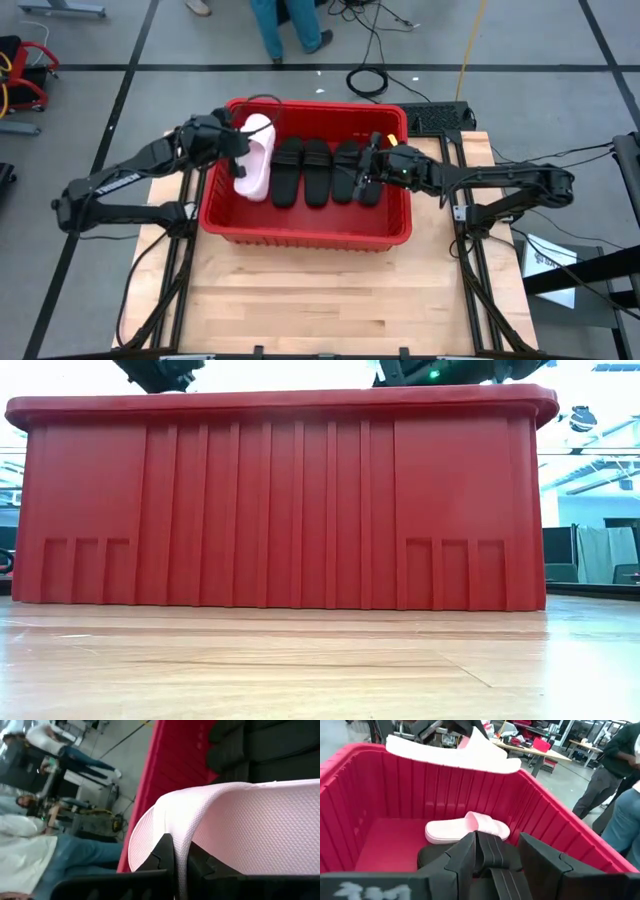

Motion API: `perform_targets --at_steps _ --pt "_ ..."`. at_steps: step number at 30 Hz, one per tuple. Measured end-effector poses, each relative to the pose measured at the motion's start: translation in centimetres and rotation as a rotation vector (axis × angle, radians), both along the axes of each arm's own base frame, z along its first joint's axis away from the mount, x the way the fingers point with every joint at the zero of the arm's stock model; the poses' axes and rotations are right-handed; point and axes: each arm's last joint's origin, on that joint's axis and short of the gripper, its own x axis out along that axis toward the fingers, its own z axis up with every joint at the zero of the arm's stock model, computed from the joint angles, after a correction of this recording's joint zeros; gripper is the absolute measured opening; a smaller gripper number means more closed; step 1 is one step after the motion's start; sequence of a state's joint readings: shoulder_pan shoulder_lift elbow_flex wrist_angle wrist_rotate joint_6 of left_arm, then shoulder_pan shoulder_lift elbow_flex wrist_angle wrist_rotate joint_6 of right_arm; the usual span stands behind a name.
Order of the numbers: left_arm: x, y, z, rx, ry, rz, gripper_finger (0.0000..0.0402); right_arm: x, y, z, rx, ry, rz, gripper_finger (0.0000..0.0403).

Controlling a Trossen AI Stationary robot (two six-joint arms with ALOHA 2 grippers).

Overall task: Pick and place slides into bin
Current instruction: Put the pink slide into the red bin

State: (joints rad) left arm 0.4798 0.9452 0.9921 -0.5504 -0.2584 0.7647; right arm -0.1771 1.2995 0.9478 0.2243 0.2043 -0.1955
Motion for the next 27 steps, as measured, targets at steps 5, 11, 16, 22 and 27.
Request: perform_targets --at_steps 5,11,16,22,27 --pt "0.3 1.9 -0.8 -0.014 -0.018 0.044 0.0009 0.4 -0.5 -0.5 -0.03 0.023 -0.008 0.0139" --pt "0.4 4.0 -3.0 -0.124 0.001 0.02 0.0007 0.1 -1.9 -0.6 -0.069 0.045 -0.047 0.0139" --pt "0.3 5.5 -5.6 -0.193 0.046 0.084 0.0004 -0.3 -3.3 -0.6 -0.067 0.051 -0.096 0.0139" --pt "0.1 6.5 -8.2 -0.202 0.036 0.115 0.0012 -0.3 -4.5 -1.4 -0.055 0.086 -0.127 0.0139" --pt "-0.3 6.8 -9.7 -0.196 0.064 0.116 0.0003 0.1 -5.0 -2.2 -0.014 0.089 -0.01 0.0139"
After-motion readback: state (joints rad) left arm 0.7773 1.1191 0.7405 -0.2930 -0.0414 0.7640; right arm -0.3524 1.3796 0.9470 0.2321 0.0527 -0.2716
